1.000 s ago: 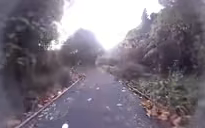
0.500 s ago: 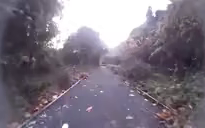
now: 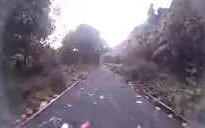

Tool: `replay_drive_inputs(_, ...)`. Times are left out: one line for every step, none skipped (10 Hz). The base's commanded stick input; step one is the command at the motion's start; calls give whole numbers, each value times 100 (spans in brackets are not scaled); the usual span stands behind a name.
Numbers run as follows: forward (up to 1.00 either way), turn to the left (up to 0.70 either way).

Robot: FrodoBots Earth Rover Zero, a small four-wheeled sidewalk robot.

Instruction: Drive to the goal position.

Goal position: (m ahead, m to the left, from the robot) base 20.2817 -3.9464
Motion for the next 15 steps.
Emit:
replay_drive_inputs(85,0)
replay_drive_inputs(85,0)
replay_drive_inputs(85,0)
replay_drive_inputs(85,0)
replay_drive_inputs(85,0)
replay_drive_inputs(85,0)
replay_drive_inputs(85,0)
replay_drive_inputs(85,0)
replay_drive_inputs(85,0)
replay_drive_inputs(85,0)
replay_drive_inputs(85,0)
replay_drive_inputs(85,0)
replay_drive_inputs(85,0)
replay_drive_inputs(85,0)
replay_drive_inputs(85,0)
